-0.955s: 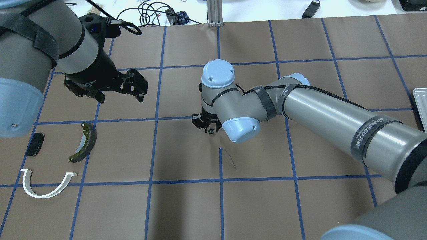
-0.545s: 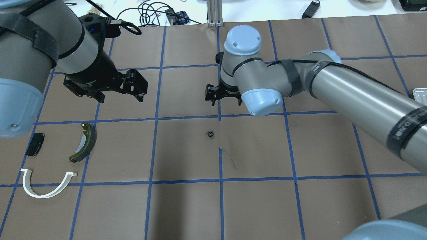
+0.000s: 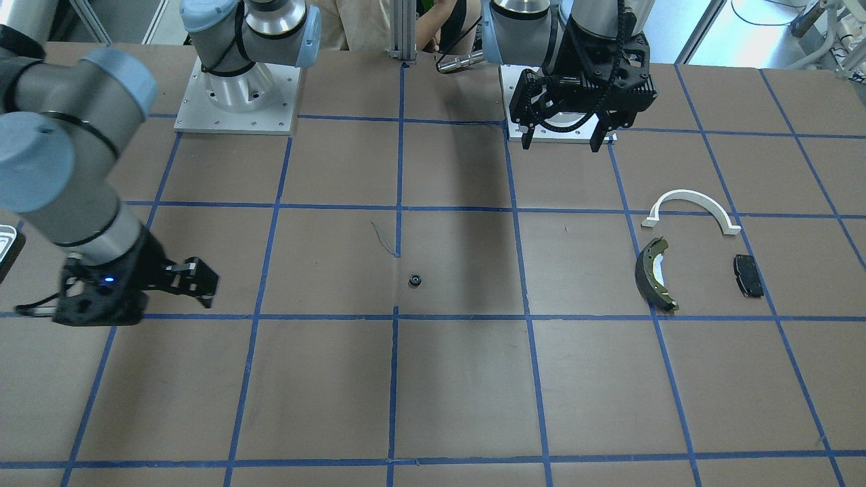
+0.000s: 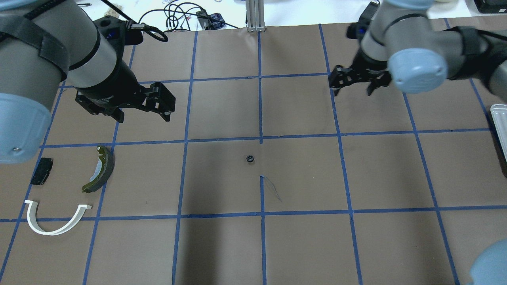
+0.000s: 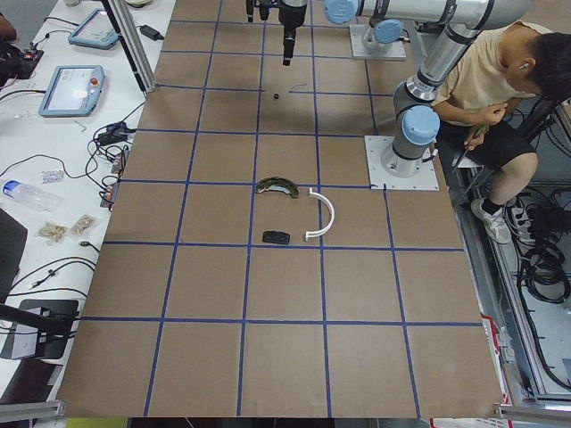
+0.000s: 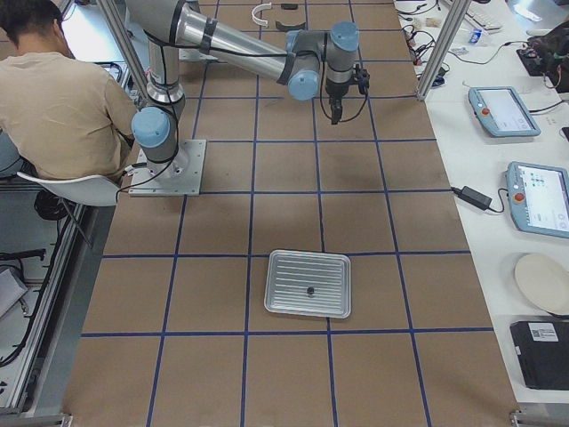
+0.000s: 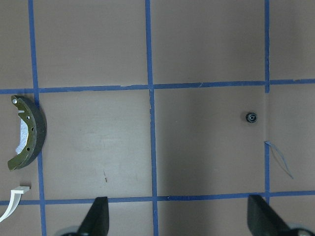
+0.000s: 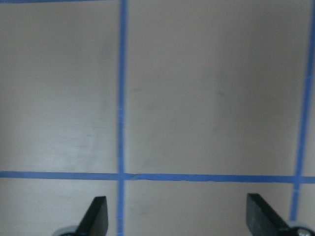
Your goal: Place bearing gear from tray to pile
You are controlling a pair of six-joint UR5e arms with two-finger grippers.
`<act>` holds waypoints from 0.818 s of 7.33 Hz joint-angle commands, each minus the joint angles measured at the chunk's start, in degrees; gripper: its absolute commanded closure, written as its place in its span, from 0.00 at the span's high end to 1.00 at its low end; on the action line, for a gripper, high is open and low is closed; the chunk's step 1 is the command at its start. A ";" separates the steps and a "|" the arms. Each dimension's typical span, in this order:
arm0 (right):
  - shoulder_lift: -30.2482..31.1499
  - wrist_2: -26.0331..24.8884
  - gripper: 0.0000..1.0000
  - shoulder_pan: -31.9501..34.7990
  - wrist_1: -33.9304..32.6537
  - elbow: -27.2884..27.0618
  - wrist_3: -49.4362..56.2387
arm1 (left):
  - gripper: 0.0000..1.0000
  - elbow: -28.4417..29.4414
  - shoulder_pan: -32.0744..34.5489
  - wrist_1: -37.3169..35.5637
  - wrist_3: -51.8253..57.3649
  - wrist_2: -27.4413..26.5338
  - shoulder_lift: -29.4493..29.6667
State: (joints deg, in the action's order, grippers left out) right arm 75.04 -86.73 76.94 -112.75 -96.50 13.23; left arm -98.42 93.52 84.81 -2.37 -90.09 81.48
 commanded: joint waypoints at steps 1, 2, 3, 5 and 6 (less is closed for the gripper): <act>-0.50 -1.60 0.96 -17.98 0.69 -1.14 21.02 | 1.00 -0.19 0.08 0.09 0.00 0.09 0.17; -1.99 -1.60 0.96 -24.58 -0.79 -1.06 28.87 | 1.00 -0.45 0.78 0.01 -1.22 0.09 1.82; -5.83 -3.43 0.96 -29.17 -8.64 -0.36 35.39 | 1.00 -2.72 2.09 -0.26 -5.58 0.70 2.62; -10.86 -4.68 0.97 -37.79 -15.48 -0.10 49.64 | 1.00 -9.31 7.97 -8.02 -12.46 0.71 7.17; -12.88 -4.33 0.97 -40.44 -15.66 0.52 53.18 | 1.00 -10.29 9.12 -13.30 -14.74 1.14 11.64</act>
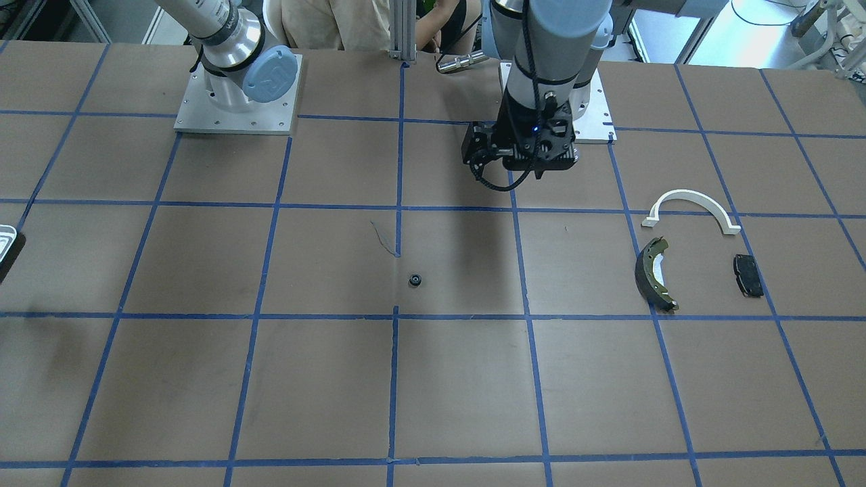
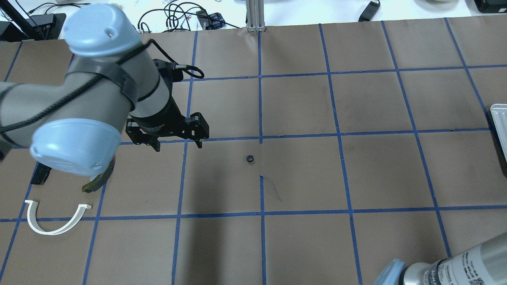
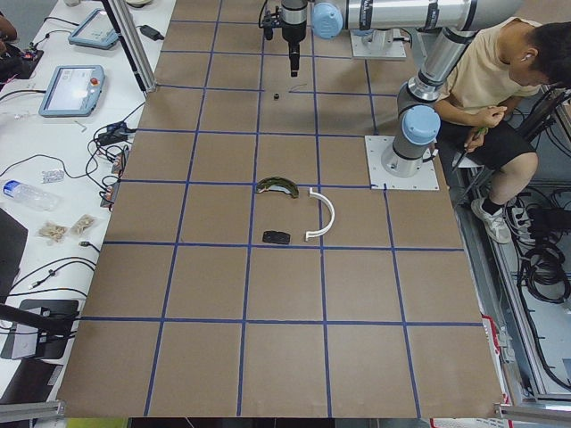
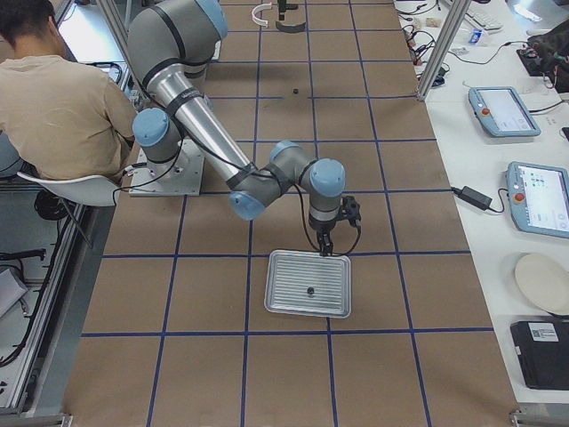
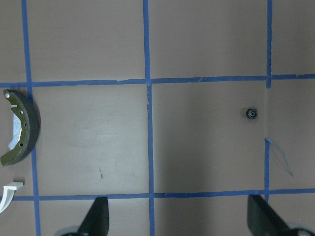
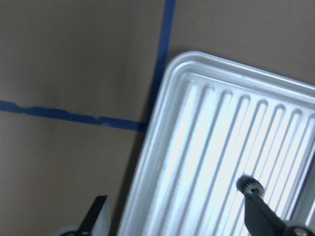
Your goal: Place bearing gear from tray to pile
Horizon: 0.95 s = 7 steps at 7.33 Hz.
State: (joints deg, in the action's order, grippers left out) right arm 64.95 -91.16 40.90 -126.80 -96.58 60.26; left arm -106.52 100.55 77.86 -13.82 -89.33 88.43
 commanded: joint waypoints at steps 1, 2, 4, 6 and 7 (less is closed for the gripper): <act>-4.81 0.10 0.96 -5.38 -1.70 1.48 8.88 | 1.00 -2.11 5.07 -10.92 -4.19 1.69 8.21; -6.48 0.19 0.96 -6.09 -3.00 2.18 10.56 | 1.00 -2.11 6.32 -14.89 -6.90 1.61 11.90; -9.22 0.28 0.92 -6.19 -7.57 2.63 10.23 | 1.00 -2.03 8.68 -23.50 -7.98 1.53 18.68; -9.66 1.94 0.83 -6.01 -7.85 2.63 10.14 | 1.00 -2.11 10.45 -30.81 -8.07 1.52 24.57; -9.49 1.95 0.82 -5.75 -7.85 2.63 9.44 | 1.00 -1.94 11.42 -31.36 -7.37 1.00 25.90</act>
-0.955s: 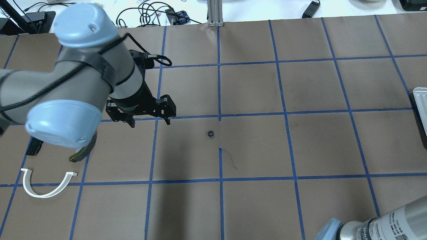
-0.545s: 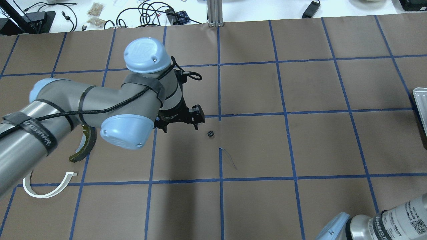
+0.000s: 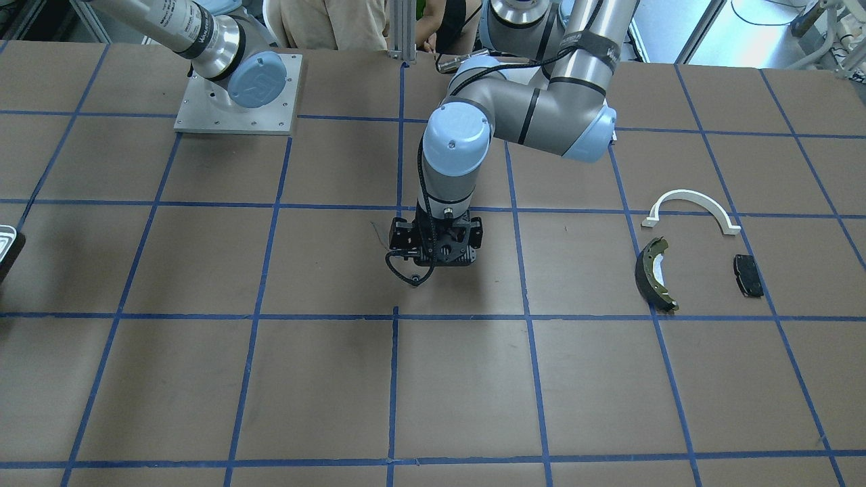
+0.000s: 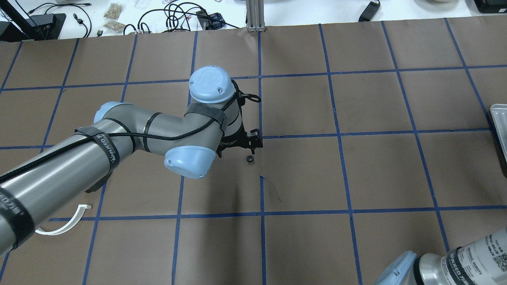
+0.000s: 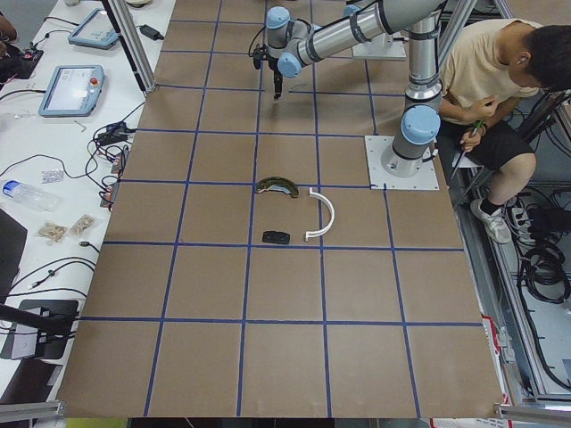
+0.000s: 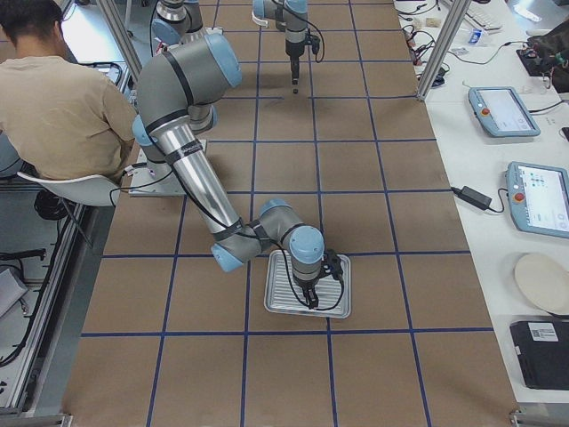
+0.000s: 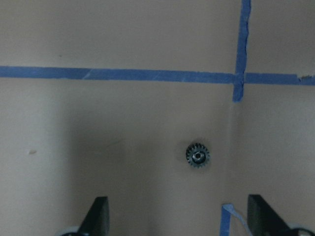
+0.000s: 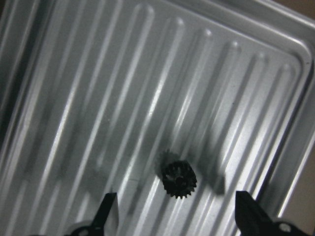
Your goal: Place bearing gear from tray to pile
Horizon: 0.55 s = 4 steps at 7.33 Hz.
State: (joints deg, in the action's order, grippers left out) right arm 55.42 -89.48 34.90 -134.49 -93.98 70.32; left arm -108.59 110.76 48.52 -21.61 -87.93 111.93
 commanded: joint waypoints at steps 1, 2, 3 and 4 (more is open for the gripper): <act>-0.22 0.36 0.74 0.25 -0.25 0.03 -0.45 | 1.00 0.56 1.39 -3.85 0.17 -0.40 3.28; -0.14 0.36 0.69 0.25 -0.16 0.03 -0.27 | 1.00 0.83 1.39 -4.30 0.42 -0.49 3.81; -0.23 0.36 0.61 0.25 -0.25 0.03 0.08 | 1.00 0.92 1.39 -4.40 0.51 -0.49 4.25; -0.23 0.27 0.47 0.25 -0.86 0.11 0.60 | 1.00 0.92 1.39 -5.09 0.78 -0.49 4.26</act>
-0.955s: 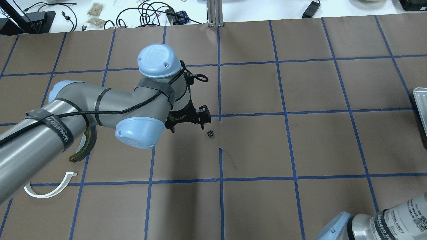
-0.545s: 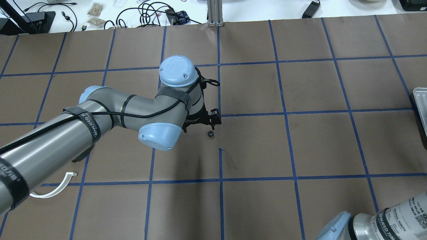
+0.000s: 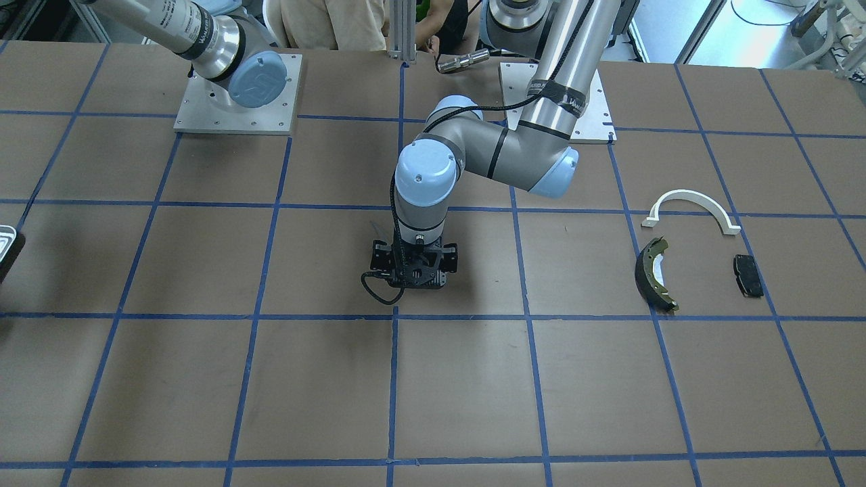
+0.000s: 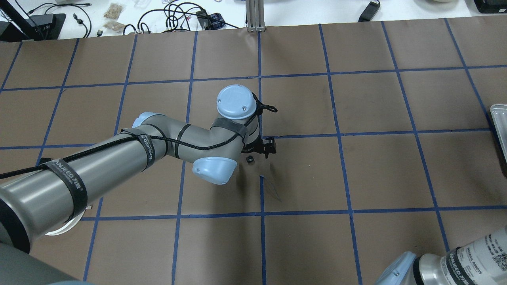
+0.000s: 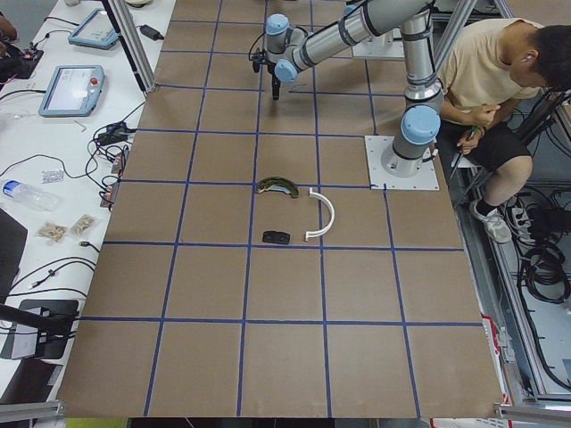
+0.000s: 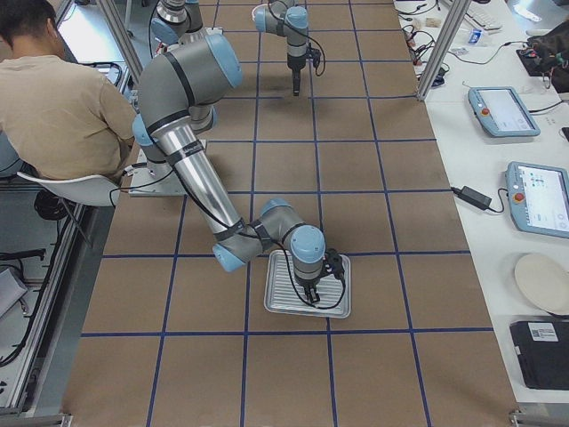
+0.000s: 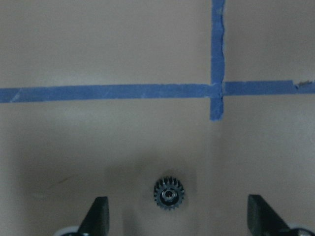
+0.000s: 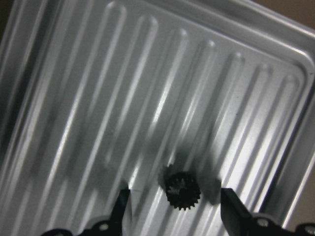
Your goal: Place bearing gear from tray to pile
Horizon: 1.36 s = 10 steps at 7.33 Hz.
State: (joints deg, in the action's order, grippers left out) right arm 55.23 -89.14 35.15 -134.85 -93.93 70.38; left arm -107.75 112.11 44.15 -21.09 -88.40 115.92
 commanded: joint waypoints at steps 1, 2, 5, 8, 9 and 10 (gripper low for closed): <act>-0.03 -0.06 0.43 0.01 -2.41 -0.11 0.72 | 0.96 -0.01 0.04 -0.64 1.22 -0.19 0.36; -0.03 -0.06 0.43 0.01 -2.52 -0.03 0.46 | 0.71 -0.27 0.04 -0.47 1.66 -0.19 0.36; -0.56 0.02 0.40 0.01 -2.26 -0.03 0.28 | 0.08 -0.36 0.12 0.15 1.76 -0.19 0.27; -0.30 0.02 0.10 0.09 -2.17 0.93 0.54 | 0.00 1.29 0.30 5.63 3.06 -2.81 -3.31; -0.04 0.02 0.03 0.79 -2.17 1.11 0.46 | 0.00 6.18 -0.22 14.56 5.51 -4.40 -6.29; 1.62 0.02 0.01 2.28 -1.65 1.12 -0.15 | 0.00 13.19 -1.79 29.18 6.49 -6.50 -8.15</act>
State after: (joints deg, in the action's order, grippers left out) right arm 55.43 -89.12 35.99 -136.92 -92.97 70.72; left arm -102.00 111.72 58.01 -16.38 -92.37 110.63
